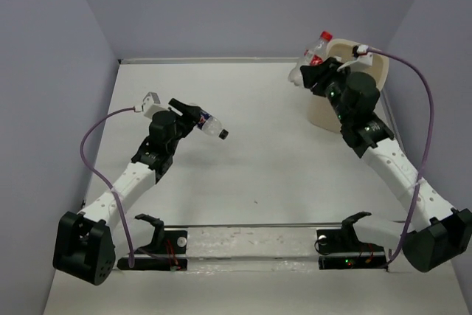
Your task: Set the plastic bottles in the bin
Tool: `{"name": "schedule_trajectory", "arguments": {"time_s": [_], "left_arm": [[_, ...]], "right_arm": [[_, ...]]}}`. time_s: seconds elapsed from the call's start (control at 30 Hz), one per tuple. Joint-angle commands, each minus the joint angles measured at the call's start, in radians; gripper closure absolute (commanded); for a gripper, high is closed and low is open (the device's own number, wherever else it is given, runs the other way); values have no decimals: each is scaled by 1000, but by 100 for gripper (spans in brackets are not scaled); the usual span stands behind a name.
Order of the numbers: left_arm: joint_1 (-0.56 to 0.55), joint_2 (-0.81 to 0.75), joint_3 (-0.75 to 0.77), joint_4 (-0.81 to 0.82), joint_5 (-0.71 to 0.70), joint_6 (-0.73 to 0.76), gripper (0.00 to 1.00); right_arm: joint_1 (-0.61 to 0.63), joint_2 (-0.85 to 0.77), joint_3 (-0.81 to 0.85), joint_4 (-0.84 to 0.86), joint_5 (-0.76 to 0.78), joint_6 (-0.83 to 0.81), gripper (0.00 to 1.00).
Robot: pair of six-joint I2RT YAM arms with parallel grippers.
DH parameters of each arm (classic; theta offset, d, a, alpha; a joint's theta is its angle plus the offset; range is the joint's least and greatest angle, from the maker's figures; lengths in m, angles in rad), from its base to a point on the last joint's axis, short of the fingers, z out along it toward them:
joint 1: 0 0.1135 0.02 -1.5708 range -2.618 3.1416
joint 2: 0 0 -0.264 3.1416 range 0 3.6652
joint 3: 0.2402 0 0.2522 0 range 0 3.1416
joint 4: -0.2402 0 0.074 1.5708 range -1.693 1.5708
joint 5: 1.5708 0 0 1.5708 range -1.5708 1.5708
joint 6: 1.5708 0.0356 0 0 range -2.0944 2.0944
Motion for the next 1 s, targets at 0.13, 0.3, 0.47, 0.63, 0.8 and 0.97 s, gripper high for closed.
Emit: {"name": "schedule_trajectory", "arguments": {"time_s": [0.13,0.3,0.47,0.63,0.8,0.97], "left_arm": [[-230,34,216,85,-35,141,86],[-302,162,331,116,-32,166,86],[-357,286,512,124,-35,214,86],[-408,396,743,110,-75,282,86],[-474,564,952,107,-110,340,86],[-518,766,1201,84,-119,370,86]], "right_arm": [[-412,177,284,-29,26,-151,77],[-472,259,321,-34,55,-203,71],[-484,237,250,-39,23,-158,6],[-484,112,245,-95,-24,-137,8],[-484,-104,147,-112,-52,-57,80],[-484,-311,67,-143,-60,-30,97]]}}
